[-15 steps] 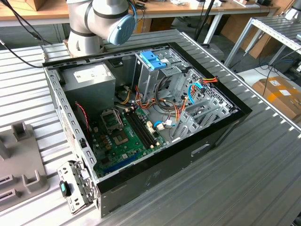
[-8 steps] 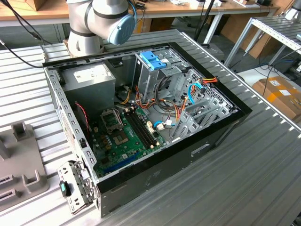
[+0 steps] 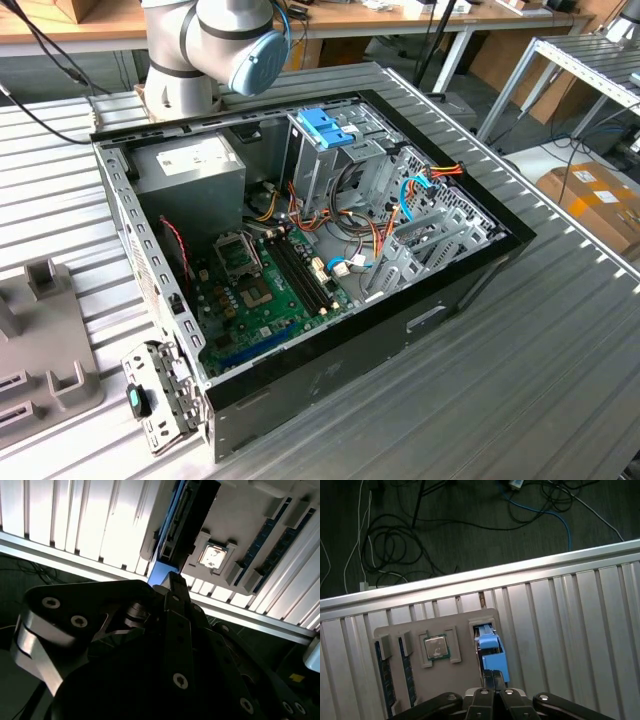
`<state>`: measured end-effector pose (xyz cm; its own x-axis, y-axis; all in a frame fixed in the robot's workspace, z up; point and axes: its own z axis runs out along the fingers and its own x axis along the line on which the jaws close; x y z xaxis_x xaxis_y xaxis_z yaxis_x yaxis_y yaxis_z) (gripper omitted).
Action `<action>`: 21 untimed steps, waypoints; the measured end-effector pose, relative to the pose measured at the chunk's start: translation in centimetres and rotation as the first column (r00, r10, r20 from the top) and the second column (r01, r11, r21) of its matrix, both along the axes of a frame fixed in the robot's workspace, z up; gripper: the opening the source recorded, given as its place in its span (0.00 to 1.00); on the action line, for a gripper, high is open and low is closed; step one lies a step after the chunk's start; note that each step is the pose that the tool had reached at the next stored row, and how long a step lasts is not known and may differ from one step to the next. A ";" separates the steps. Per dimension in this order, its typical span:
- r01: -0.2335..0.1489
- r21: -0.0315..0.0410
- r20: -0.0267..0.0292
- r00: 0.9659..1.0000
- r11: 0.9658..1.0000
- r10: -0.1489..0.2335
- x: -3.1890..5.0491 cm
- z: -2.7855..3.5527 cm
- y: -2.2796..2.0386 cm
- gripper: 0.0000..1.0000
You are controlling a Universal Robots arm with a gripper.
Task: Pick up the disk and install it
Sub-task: 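Pick up the disk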
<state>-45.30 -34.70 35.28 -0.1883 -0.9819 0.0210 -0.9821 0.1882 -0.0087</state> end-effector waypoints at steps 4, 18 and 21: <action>-0.004 0.000 0.000 1.000 1.000 0.004 0.55 -0.03 0.00 0.11; -0.010 0.000 0.000 1.000 1.000 0.010 2.49 -0.27 0.00 0.11; -0.011 0.000 0.000 1.000 1.000 0.011 2.50 -0.28 0.00 0.11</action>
<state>-42.80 -34.70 35.00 -0.1779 -0.9838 0.0211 -0.9840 0.1777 -0.0086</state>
